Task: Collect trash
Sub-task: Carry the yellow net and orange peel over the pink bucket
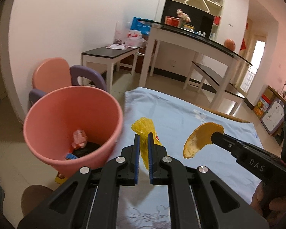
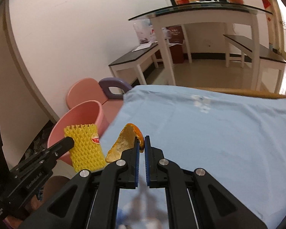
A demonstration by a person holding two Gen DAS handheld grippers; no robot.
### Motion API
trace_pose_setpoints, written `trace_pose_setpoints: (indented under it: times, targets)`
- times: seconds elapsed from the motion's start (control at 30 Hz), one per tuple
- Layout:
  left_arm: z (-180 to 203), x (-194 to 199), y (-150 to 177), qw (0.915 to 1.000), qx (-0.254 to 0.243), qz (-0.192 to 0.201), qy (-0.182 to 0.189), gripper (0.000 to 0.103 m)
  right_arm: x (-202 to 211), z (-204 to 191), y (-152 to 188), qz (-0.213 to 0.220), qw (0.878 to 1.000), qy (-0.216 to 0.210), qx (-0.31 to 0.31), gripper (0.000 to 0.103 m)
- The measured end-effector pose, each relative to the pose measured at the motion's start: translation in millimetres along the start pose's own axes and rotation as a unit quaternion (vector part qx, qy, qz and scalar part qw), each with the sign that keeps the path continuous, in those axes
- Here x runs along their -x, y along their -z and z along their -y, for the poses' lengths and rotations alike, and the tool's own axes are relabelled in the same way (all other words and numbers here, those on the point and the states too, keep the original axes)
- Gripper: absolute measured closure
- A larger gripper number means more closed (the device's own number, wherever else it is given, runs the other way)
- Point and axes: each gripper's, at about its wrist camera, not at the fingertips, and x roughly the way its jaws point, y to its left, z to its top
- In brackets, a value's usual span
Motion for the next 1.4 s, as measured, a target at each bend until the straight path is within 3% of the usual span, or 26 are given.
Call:
trace_pose_setpoints:
  times: [0.47,0.87,1.4]
  targets:
    - [-57,16,-23,0.9967,0.036,0.047,-0.056,0.096,-29,-71,-31,0.006,0.998,-0.044,0.052,0.098]
    - [-103,3,-20,0.9924,0.069,0.034,-0.096,0.096,-66,-114,-34,-0.015,0.995,-0.057,0.079,0.098]
    - [-131,-13,-16,0.9901,0.089,0.02,-0.107,0.096,-100,-135,-24,-0.043,0.993,-0.045,0.103,0.098]
